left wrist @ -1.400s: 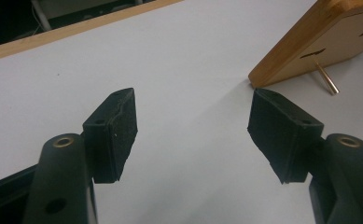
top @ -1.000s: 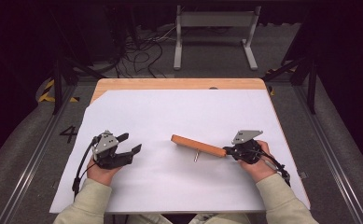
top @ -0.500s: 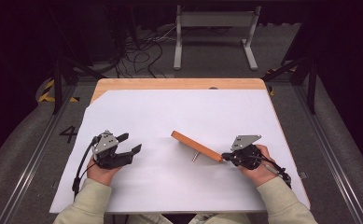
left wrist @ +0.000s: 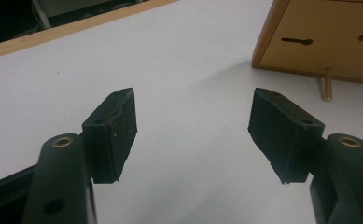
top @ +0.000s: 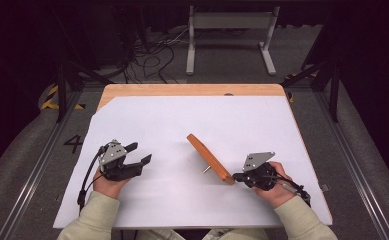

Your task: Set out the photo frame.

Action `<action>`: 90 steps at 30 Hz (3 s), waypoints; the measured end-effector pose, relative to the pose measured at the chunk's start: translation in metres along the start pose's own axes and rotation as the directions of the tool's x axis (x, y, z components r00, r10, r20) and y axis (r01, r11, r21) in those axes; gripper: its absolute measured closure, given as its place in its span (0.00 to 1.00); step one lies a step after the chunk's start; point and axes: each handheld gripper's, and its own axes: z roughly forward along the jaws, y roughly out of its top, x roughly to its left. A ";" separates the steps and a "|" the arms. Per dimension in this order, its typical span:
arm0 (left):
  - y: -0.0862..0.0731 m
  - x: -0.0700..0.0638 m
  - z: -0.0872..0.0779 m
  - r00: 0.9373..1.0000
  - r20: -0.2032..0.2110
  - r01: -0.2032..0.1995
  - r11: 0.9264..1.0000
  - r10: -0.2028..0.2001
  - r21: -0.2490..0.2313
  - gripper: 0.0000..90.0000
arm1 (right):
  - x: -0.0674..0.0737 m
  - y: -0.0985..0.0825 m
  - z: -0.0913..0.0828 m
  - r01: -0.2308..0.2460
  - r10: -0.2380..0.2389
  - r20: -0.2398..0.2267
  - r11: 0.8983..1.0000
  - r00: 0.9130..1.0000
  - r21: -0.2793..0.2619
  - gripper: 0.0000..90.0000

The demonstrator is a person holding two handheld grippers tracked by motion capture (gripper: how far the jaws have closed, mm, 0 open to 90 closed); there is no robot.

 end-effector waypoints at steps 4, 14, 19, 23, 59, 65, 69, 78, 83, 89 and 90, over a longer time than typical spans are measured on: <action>0.000 0.000 0.000 1.000 0.002 0.003 1.000 -0.003 -0.002 0.36 | 0.009 0.004 0.005 0.029 -0.029 -0.048 1.000 0.998 -0.006 1.00; 0.000 0.000 0.000 1.000 0.001 0.001 1.000 -0.001 -0.004 0.36 | 0.025 0.013 0.010 0.068 -0.069 -0.115 0.998 0.991 -0.016 1.00; 0.000 0.000 0.000 1.000 0.002 0.002 1.000 -0.002 -0.002 0.36 | 0.037 0.019 0.017 0.099 -0.101 -0.154 0.995 0.983 -0.019 1.00; 0.000 0.000 0.000 1.000 0.002 0.001 1.000 -0.001 0.000 0.36 | 0.042 0.023 0.021 0.112 -0.115 -0.173 0.993 0.978 -0.023 1.00; 0.000 0.001 -0.001 1.000 0.013 0.010 1.000 -0.010 -0.009 0.36 | 0.043 0.081 -0.002 0.172 -0.190 -0.180 0.979 0.965 -0.110 0.75; 0.000 0.002 0.000 1.000 0.022 0.020 1.000 -0.020 -0.005 0.36 | 0.027 0.102 -0.029 0.214 -0.232 -0.184 0.970 0.955 -0.114 0.67; 0.000 0.002 0.000 1.000 0.022 0.013 1.000 -0.013 -0.003 0.36 | 0.002 0.126 -0.039 0.251 -0.269 -0.171 0.961 0.948 -0.119 0.59; -0.001 0.004 -0.001 0.999 0.026 0.025 1.000 -0.025 -0.002 0.36 | -0.022 0.161 0.023 0.428 -0.358 -0.327 0.887 0.874 0.174 0.35; -0.002 0.005 -0.002 0.999 0.023 0.023 1.000 -0.023 -0.002 0.36 | -0.016 0.162 0.044 0.505 -0.374 -0.421 0.823 0.826 0.259 0.44; -0.002 0.005 -0.002 0.999 0.022 0.025 1.000 -0.024 -0.004 0.36 | -0.015 0.164 0.033 0.533 -0.346 -0.507 0.796 0.790 0.288 0.74; -0.002 0.005 -0.002 0.999 0.022 0.024 1.000 -0.024 -0.003 0.36 | -0.016 0.163 0.031 0.511 -0.304 -0.529 0.804 0.792 0.303 0.78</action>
